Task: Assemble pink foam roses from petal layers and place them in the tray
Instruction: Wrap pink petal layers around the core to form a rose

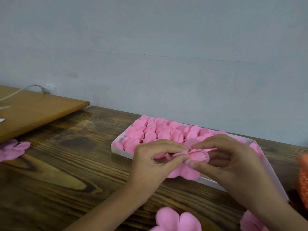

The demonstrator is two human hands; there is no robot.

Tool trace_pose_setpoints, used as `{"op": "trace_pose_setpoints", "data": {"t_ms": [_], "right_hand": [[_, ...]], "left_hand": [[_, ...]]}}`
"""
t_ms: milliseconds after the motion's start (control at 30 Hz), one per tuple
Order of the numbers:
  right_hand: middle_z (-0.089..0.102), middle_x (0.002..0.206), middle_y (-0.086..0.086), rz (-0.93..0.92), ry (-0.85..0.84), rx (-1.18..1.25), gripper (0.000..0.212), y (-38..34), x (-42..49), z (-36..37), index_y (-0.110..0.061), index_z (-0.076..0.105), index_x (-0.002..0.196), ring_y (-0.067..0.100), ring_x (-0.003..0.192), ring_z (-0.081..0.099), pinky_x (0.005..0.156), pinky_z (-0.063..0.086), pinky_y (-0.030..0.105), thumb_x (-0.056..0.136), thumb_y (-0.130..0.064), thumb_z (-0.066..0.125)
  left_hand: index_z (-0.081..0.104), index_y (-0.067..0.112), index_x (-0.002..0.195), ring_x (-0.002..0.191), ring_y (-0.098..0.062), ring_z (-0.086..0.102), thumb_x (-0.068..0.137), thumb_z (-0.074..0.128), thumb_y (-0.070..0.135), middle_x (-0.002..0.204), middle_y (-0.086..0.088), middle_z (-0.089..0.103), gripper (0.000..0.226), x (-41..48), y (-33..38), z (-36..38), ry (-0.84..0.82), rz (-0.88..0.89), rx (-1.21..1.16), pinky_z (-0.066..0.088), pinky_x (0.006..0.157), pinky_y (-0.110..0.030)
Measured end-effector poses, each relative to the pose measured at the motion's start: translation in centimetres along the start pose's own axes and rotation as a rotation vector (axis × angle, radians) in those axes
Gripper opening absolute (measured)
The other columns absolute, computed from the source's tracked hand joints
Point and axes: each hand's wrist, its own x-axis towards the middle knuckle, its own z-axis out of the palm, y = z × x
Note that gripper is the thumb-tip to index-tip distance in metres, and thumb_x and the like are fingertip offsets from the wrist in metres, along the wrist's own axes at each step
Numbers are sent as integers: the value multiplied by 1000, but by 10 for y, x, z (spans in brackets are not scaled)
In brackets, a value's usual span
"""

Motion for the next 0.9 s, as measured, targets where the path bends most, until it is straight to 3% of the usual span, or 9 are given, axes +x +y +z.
{"op": "trace_pose_setpoints", "data": {"t_ms": [267, 400, 600, 733, 900], "right_hand": [[79, 97, -10, 10, -141, -35, 47, -13, 2, -8, -45, 77, 104, 11, 87, 77, 78, 64, 27, 59, -35, 89], [71, 88, -16, -152, -69, -356, 33, -18, 2, -9, -41, 82, 89, 5, 83, 71, 72, 53, 12, 62, -28, 96], [69, 108, -21, -207, -31, -514, 26, -20, 2, -12, -35, 81, 85, 5, 100, 63, 79, 41, 9, 63, -39, 93], [72, 93, -23, -155, -86, -461, 24, -22, 1, -10, -38, 78, 90, 5, 96, 66, 79, 48, 23, 68, -42, 87], [72, 92, -35, -54, -136, -362, 23, -13, 1, -8, -40, 74, 93, -10, 94, 69, 86, 51, 16, 73, -45, 83]], "left_hand": [[84, 10, 100, 89, -20, 78, 80, 86, 2, 93, 3, 82, 22, 0, 1, 0, -16, -168, -157, 64, 80, -35], [85, 17, 102, 88, -19, 78, 81, 85, 13, 93, 2, 82, 21, 0, 3, 0, -48, -237, -246, 61, 79, -27], [85, 23, 99, 98, -20, 77, 82, 83, 14, 101, 0, 81, 20, 2, 2, 0, -85, -283, -360, 61, 84, -27], [86, 23, 98, 94, -19, 73, 80, 86, 18, 98, 2, 76, 18, 3, 0, -1, -94, -316, -361, 60, 81, -27], [83, 25, 107, 94, -22, 79, 77, 89, 15, 100, -5, 82, 32, 3, 2, -1, -85, -349, -393, 62, 82, -26]]}}
